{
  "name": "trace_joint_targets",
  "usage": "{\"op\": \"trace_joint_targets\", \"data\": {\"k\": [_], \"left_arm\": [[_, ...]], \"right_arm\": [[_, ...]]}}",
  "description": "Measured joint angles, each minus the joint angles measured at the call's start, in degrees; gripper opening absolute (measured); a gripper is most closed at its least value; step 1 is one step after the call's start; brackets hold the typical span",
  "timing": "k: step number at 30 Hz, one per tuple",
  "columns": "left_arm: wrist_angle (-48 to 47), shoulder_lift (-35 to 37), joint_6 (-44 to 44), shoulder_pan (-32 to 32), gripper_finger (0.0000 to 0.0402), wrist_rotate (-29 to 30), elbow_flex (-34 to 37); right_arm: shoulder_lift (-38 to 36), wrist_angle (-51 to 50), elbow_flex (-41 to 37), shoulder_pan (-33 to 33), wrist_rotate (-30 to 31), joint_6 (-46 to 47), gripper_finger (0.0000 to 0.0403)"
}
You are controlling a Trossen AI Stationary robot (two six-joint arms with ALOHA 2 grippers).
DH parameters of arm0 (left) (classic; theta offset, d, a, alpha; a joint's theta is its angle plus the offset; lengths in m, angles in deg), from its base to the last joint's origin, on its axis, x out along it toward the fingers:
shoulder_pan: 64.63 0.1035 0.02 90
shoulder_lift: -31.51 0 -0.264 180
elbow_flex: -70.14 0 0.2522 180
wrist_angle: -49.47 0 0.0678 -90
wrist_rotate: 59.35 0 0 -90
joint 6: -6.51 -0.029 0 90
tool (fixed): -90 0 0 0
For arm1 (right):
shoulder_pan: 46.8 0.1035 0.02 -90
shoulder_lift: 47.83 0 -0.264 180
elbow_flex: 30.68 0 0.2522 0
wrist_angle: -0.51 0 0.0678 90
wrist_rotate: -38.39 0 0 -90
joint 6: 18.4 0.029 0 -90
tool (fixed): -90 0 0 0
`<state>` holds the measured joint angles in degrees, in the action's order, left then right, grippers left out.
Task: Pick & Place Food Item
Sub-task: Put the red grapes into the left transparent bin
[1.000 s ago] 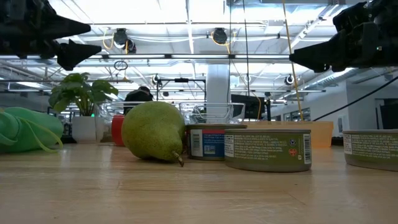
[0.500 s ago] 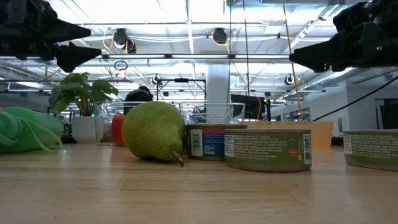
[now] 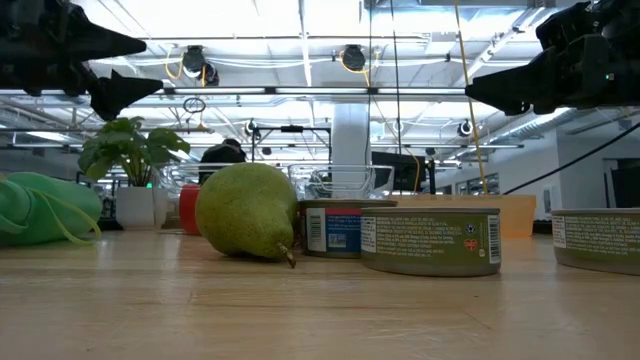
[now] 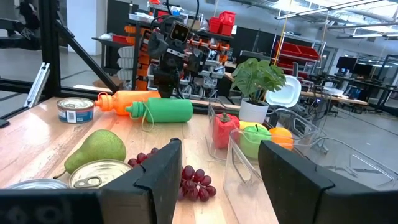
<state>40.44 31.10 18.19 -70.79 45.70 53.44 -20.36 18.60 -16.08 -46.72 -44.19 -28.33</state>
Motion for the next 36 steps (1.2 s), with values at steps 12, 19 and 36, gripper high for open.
{"op": "trace_joint_targets", "data": {"k": [12,19,36], "left_arm": [[-0.5,-0.5,6.9,0.0,0.0367,1.2,0.0],[7.8,-5.1,10.1,0.0,0.0367,4.3,0.0],[16.7,-10.6,15.1,-0.3,0.0367,5.9,-0.1]], "right_arm": [[0.0,0.0,0.0,0.0,0.0,0.0,0.0199],[0.0,0.0,0.0,0.0,0.0,0.0,0.0199],[0.0,0.0,0.0,0.0,0.0,0.0,0.0199]]}}
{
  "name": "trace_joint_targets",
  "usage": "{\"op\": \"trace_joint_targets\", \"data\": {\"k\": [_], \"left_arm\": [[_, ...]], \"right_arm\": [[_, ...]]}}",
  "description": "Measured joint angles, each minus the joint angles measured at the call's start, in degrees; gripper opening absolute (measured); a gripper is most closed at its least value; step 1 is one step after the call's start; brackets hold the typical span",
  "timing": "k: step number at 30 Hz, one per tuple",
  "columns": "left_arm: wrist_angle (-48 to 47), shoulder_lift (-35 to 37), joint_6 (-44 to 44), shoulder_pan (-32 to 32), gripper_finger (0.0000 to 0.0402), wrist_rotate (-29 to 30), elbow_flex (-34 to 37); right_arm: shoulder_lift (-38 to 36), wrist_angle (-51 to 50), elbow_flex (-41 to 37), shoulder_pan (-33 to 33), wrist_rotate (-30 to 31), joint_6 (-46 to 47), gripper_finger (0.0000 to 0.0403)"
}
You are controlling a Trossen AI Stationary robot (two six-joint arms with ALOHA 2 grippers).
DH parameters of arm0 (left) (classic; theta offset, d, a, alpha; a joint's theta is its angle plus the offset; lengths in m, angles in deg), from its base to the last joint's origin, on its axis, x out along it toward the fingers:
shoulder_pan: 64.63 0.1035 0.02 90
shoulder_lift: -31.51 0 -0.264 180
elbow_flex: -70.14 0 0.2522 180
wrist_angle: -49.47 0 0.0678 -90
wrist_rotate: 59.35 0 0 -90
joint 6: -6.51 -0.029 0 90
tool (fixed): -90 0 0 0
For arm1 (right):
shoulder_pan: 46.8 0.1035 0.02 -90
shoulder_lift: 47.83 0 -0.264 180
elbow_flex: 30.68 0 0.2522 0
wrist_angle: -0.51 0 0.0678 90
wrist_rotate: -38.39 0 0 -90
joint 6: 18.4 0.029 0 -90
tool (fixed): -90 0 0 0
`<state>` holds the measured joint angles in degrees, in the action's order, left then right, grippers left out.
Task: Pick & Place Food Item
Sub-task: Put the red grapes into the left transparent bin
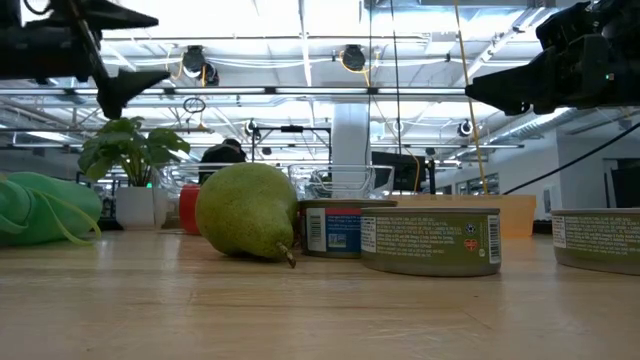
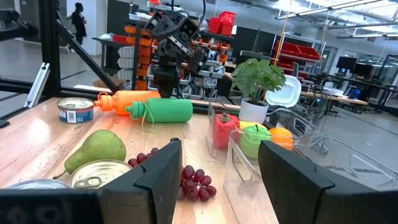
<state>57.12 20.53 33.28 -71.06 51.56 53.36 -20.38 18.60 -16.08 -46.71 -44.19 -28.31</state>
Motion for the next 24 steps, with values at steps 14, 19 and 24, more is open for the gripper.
{"op": "trace_joint_targets", "data": {"k": [14,19,24], "left_arm": [[-0.7,-53.2,1.1,-5.5,0.0367,2.7,-21.7],[-0.8,-68.7,1.2,-4.8,0.0367,3.4,-31.6],[-8.2,-79.4,1.9,-4.4,0.0367,5.6,-40.6]], "right_arm": [[0.0,0.0,0.0,0.0,0.0,0.0,0.0199],[0.0,-0.2,0.0,0.0,0.0,0.0,0.0199],[0.0,-0.4,0.0,0.0,0.0,0.0,0.0199]]}}
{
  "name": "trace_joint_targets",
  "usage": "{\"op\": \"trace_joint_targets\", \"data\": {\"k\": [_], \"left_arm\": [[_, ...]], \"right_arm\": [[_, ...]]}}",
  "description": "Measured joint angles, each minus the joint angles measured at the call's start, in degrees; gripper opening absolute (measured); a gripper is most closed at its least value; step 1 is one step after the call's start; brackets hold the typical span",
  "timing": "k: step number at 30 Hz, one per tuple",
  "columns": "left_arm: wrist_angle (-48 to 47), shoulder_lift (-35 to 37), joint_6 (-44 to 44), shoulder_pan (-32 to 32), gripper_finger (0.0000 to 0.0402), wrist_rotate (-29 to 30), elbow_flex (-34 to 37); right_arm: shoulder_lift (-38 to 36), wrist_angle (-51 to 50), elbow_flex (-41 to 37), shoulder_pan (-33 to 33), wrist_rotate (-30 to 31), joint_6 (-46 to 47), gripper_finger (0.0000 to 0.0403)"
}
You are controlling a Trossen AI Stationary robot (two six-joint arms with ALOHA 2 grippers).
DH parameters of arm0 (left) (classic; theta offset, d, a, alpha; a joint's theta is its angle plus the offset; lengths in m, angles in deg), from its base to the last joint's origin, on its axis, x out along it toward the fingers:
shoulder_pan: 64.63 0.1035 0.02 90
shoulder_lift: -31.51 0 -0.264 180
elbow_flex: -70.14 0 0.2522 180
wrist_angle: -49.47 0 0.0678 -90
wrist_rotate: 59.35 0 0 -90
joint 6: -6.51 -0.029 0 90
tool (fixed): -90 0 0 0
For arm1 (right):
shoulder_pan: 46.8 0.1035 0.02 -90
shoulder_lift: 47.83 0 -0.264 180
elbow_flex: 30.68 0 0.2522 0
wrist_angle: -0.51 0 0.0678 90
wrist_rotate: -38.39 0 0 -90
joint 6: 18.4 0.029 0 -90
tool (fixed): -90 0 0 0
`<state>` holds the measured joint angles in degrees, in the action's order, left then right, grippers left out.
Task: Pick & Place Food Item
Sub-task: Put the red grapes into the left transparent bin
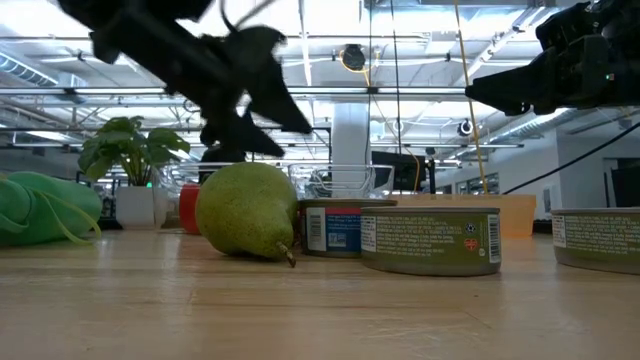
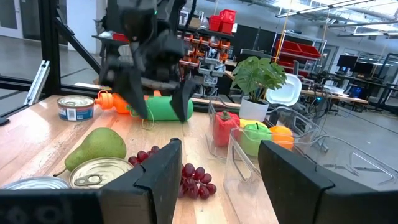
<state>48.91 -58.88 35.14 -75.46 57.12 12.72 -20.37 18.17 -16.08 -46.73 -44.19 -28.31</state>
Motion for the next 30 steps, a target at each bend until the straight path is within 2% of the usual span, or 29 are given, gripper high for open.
{"op": "trace_joint_targets", "data": {"k": [5,10,17,21,24,30], "left_arm": [[-8.2,-7.2,6.1,0.0,0.0367,0.4,-5.6],[-12.7,-11.1,10.8,0.0,0.0367,-0.4,-7.5],[-23.7,-11.0,20.2,0.9,0.0367,-1.5,-7.8],[-31.3,-10.0,21.7,1.3,0.0367,-4.6,-7.6],[-29.9,-9.7,22.2,1.4,0.0367,-7.2,-7.6],[-25.1,-10.3,15.4,1.3,0.0367,-9.1,-7.6]], "right_arm": [[0.0,0.0,0.0,0.0,0.0,0.0,0.0199],[0.0,0.0,0.0,0.0,0.0,0.0,0.0199],[0.0,0.0,0.0,0.0,0.0,0.0,0.0199],[0.0,0.0,0.0,0.0,0.0,0.0,0.0199],[0.0,0.0,0.0,0.0,0.0,0.0,0.0199],[0.0,0.0,0.0,0.0,0.0,0.0,0.0199]]}}
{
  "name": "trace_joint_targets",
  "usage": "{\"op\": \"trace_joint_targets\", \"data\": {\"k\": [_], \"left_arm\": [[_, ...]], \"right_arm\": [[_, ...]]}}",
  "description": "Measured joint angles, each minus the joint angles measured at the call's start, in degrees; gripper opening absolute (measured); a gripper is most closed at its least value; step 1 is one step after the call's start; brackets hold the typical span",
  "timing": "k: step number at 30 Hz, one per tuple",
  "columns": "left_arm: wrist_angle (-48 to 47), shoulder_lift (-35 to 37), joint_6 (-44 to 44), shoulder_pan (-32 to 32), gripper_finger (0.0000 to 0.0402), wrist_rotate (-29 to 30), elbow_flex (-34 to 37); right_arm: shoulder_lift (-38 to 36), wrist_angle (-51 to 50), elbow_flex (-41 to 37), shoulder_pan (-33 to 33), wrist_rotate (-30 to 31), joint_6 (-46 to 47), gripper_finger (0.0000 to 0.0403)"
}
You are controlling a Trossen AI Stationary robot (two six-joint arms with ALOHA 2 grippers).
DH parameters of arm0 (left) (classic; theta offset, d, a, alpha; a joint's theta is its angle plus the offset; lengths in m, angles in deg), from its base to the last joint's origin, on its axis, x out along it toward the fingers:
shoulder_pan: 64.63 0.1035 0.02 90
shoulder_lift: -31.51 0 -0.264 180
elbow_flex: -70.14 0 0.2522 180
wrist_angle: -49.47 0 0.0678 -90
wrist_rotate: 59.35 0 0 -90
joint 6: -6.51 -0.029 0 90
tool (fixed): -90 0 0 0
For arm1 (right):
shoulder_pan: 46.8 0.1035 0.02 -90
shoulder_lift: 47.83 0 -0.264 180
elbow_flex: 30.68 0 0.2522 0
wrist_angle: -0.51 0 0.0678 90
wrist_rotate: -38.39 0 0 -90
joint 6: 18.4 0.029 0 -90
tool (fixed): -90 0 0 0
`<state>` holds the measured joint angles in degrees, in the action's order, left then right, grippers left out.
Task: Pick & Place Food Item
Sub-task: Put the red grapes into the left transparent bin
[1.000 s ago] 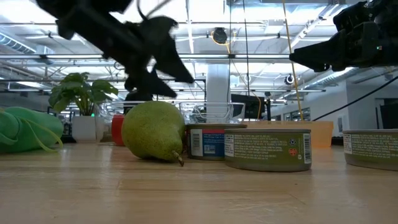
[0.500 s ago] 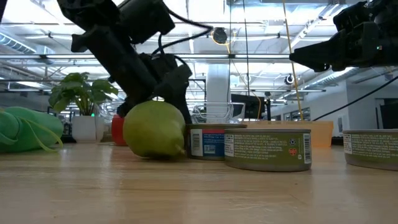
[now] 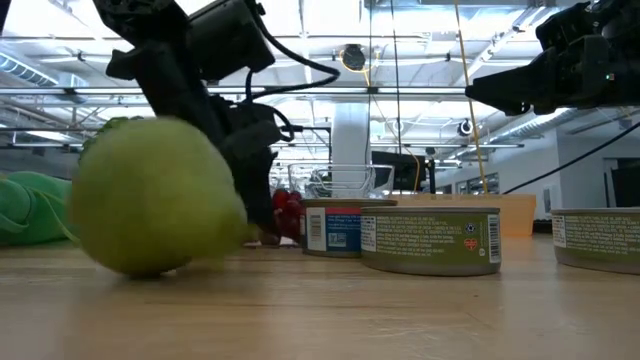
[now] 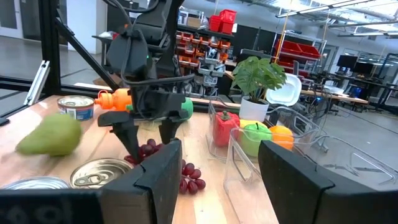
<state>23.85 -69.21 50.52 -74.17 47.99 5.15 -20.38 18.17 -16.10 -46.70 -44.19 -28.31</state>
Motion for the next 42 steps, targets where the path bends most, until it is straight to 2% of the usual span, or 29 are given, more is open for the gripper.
{"op": "trace_joint_targets", "data": {"k": [9,13,18,23,27,33,42], "left_arm": [[-1.5,0.1,-7.8,-0.8,0.0367,0.9,0.0],[-4.2,1.4,-6.6,-0.8,0.0367,0.9,0.0],[-1.7,4.2,-8.8,0.0,0.0367,6.6,0.0],[-6.9,4.8,-10.8,0.8,0.0367,1.3,0.1],[-9.4,5.8,-7.0,1.0,0.0367,1.2,0.1],[-9.4,5.7,-7.3,-0.2,0.0367,-2.1,0.0],[-12.9,8.0,-7.5,-2.2,0.0367,4.6,0.0]], "right_arm": [[0.0,0.0,0.0,0.0,0.0,0.0,0.0199],[0.0,0.0,0.0,0.0,0.0,0.0,0.0199],[0.0,0.0,0.0,0.0,0.0,0.0,0.0199],[0.0,0.0,0.0,0.0,0.0,0.0,0.0199],[0.1,-0.2,0.0,0.0,0.0,0.0,0.0199],[0.2,0.0,0.0,0.0,0.0,0.0,0.0199],[0.2,0.0,0.0,0.0,0.0,0.0,0.0199]]}}
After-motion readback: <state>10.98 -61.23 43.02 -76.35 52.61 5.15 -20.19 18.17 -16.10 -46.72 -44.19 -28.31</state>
